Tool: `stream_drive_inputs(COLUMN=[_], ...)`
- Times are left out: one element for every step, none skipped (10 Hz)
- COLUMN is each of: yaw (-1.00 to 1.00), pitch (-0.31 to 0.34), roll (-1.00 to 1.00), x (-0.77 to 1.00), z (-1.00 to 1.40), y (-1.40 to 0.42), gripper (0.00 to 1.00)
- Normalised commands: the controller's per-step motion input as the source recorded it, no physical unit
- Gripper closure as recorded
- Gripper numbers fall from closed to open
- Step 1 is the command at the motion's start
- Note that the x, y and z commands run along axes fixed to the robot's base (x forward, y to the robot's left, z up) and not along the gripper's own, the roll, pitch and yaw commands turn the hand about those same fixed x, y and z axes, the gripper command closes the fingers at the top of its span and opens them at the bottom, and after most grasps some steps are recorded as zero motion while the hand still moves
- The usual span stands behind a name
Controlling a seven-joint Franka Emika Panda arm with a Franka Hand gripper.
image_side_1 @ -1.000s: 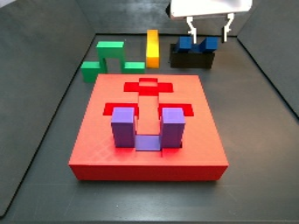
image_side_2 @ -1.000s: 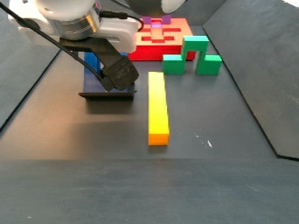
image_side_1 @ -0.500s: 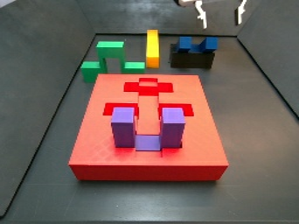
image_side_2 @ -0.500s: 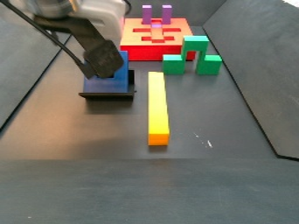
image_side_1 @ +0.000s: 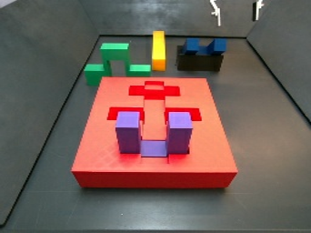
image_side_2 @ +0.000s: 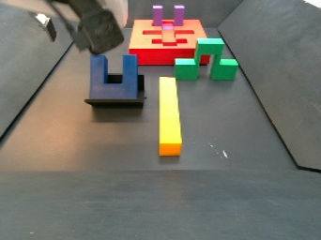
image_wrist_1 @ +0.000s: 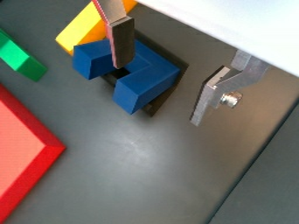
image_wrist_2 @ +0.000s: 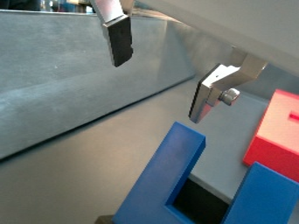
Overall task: Pick up the blue object. Move up. Place the blue object on the fixture. Regrasp the blue object. Move to above the board. Insert the blue object.
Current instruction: Regrasp the blue object.
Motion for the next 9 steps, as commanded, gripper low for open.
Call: stream_drive_inputs(yaw=[0.06, 0.08, 0.09, 0.1, 0.12, 0.15, 0.16, 0.17, 0.17], pitch=[0.0, 0.0, 0.0, 0.0, 0.0, 0.0, 0.006, 0.014, 0.023], roll=[1.0, 1.0, 1.0, 1.0, 1.0, 1.0, 1.0, 1.0, 1.0], x=[0.0, 0.0, 0.01, 0.02, 0.02, 0.0, 0.0, 0.0, 0.0], z=[0.02, 0.03, 0.03, 0.03, 0.03, 0.03, 0.03, 0.03, 0.03], y=[-0.2, -0.18, -0.18, -0.17, -0.15, -0.14, -0.13, -0.13, -0.12], gripper=[0.0, 0.0, 0.0, 0.0, 0.0, 0.0, 0.0, 0.0, 0.0])
